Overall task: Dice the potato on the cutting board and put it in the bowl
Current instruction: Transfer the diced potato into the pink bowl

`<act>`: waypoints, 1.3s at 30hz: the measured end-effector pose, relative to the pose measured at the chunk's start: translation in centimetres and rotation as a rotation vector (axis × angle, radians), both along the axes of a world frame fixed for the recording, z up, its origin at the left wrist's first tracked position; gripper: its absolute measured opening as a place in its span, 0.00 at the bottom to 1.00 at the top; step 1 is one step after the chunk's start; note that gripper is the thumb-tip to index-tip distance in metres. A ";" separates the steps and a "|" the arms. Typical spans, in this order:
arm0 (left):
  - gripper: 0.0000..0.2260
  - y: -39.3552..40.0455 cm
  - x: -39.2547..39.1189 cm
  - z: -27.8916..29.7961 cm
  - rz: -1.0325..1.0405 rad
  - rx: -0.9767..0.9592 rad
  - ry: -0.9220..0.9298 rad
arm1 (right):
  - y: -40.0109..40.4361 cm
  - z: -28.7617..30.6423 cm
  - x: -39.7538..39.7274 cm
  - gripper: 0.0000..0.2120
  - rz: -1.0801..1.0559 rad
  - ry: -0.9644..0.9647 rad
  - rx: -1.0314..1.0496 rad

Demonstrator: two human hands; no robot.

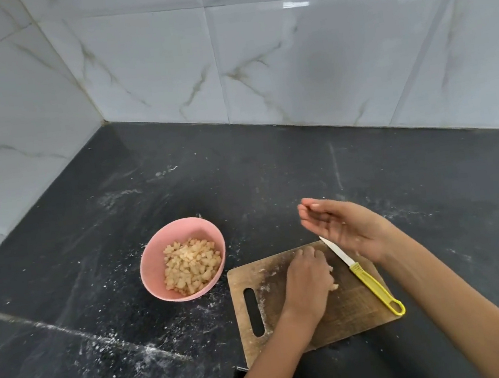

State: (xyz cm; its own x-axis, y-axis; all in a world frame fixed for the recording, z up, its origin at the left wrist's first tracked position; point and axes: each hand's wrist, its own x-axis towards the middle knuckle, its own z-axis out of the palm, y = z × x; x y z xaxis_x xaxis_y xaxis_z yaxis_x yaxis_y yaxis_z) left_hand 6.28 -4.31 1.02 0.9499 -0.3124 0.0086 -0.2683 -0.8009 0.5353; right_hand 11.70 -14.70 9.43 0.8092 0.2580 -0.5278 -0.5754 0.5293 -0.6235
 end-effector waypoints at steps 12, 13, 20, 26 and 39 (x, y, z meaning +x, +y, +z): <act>0.04 4.5 -2.4 0.2 0.499 -0.605 0.101 | -3.0 -6.9 -6.5 0.18 0.742 -0.881 -1.551; 0.04 4.8 -2.6 0.2 0.514 -0.624 0.115 | -2.7 -7.0 -7.0 0.19 0.785 -0.938 -1.603; 0.04 5.2 -3.1 0.8 0.525 -0.647 0.107 | -2.2 -6.5 -7.2 0.09 0.798 -0.904 -1.688; 0.05 4.3 -2.8 1.2 0.456 -0.569 0.092 | -0.5 -6.2 -6.5 0.08 0.776 -0.809 -1.768; 0.10 3.3 -1.0 -0.2 0.161 -0.157 -0.070 | -3.3 -6.8 -6.6 0.10 0.698 -0.753 -1.506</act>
